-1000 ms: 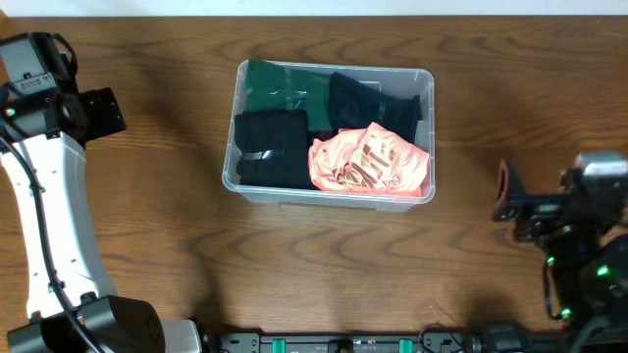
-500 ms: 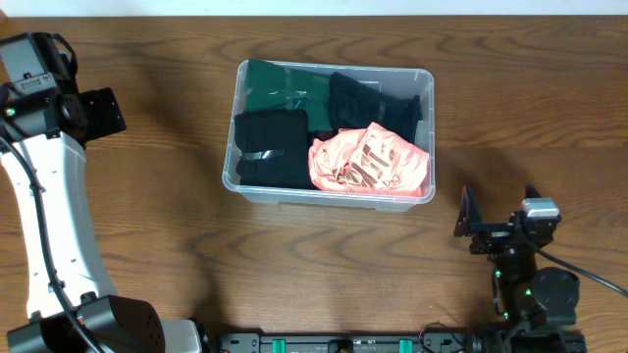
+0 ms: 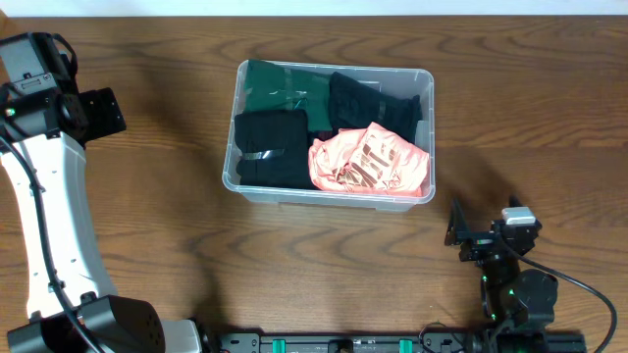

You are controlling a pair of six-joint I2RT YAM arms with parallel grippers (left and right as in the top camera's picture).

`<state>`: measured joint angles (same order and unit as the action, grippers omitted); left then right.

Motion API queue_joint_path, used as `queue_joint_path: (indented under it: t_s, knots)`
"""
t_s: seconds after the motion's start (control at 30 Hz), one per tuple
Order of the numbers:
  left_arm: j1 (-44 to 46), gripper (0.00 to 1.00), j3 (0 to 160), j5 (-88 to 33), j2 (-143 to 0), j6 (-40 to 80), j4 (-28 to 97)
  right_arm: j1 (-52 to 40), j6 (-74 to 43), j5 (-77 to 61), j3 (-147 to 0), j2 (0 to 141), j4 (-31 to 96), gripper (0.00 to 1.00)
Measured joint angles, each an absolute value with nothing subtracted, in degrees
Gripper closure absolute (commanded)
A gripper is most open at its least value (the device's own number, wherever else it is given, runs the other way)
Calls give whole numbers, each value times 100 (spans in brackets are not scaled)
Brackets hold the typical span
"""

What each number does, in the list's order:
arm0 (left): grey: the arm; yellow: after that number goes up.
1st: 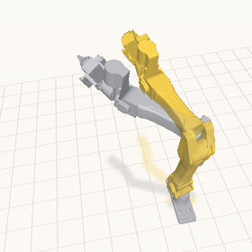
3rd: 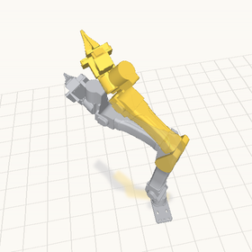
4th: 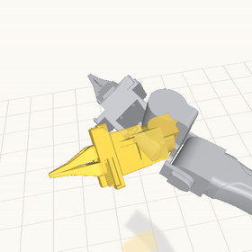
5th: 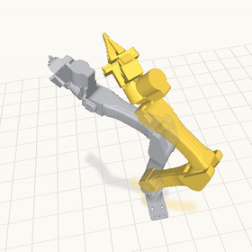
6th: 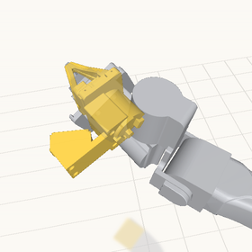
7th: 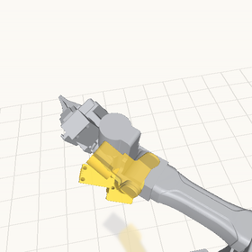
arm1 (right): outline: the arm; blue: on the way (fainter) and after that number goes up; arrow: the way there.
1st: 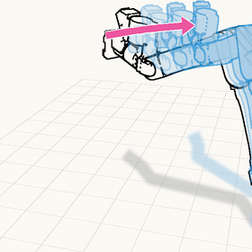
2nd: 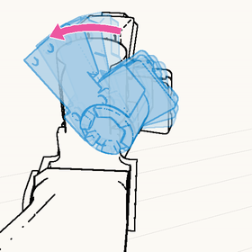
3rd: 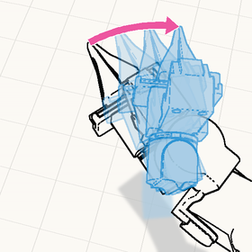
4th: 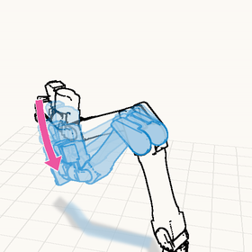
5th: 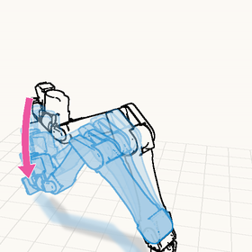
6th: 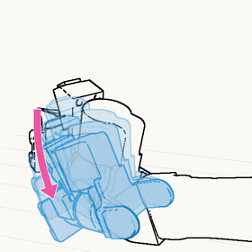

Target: Pack container

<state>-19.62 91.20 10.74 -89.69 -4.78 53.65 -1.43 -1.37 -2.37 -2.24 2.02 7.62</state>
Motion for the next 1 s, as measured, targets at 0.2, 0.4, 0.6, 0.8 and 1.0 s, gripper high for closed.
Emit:
queue_joint_path:
  t_s: [0.2,0.4,0.6,0.8,1.0]
  knots:
    - [-1962,2,9120,1074,-8969,-478,5365,-134,121,-305,-217,95,738,1]
    - [-1962,2,9120,1074,-8969,-478,5365,-134,217,-327,-217,84,735,1]
    - [-1962,2,9120,1074,-8969,-478,5365,-134,237,-327,-217,84,735,1]
    - [-1962,2,9120,1074,-8969,-478,5365,-134,237,-327,-217,84,735,1]
    - [-1962,2,9120,1074,-8969,-478,5365,-134,237,-327,-217,84,735,1]
